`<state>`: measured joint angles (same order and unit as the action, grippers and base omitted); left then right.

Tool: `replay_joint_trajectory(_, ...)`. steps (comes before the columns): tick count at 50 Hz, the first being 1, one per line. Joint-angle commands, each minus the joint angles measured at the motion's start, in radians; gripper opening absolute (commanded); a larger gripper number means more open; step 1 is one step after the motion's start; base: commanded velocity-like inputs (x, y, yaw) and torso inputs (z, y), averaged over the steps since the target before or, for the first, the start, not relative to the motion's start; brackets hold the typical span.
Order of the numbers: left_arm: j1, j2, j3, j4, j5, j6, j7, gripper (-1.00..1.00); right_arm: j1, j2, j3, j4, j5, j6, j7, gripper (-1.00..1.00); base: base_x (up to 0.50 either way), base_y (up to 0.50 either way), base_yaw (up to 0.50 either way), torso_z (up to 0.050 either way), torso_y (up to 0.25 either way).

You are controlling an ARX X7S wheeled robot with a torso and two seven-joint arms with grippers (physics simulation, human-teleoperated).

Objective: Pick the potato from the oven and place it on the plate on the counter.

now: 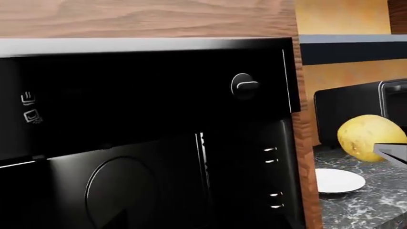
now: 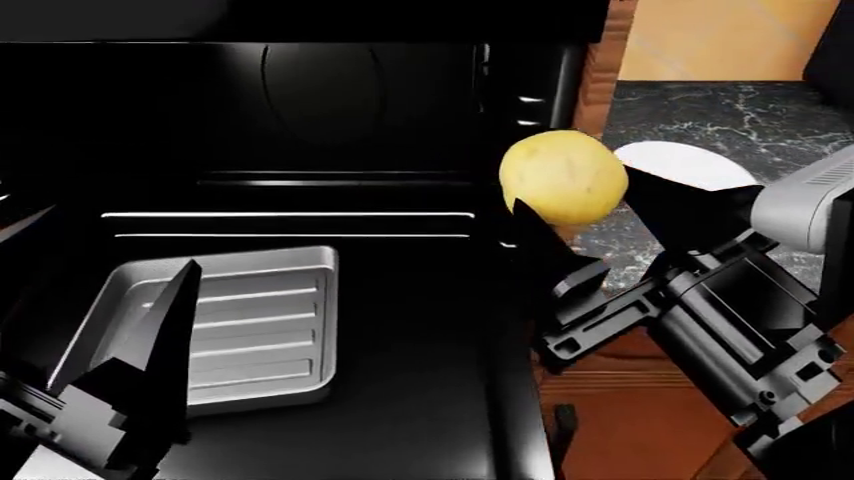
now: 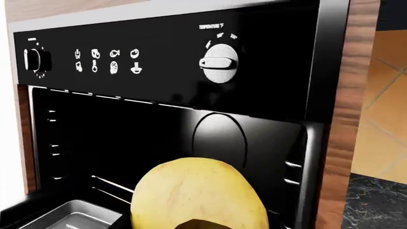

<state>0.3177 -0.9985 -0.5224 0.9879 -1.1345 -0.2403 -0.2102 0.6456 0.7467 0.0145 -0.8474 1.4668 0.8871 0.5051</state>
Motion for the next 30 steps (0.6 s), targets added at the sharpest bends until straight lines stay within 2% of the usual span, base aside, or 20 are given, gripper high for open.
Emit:
replay_joint_trajectory(1, 0.002, 0.0, 0.002, -0.001, 0.005, 0.003, 0.002, 1.0, -0.007, -0.002, 0.003, -0.004, -0.031, 0.0, -0.02, -1.0, -0.04, -0.41, 0.0, 0.0, 0.0)
replay_joint_trajectory(30, 0.001, -0.014, -0.001, 0.007, -0.009, 0.005, -0.012, 1.0, -0.009, -0.004, -0.01, 0.0, -0.048, -0.008, -0.03, -1.0, -0.05, -0.41, 0.0, 0.0, 0.0)
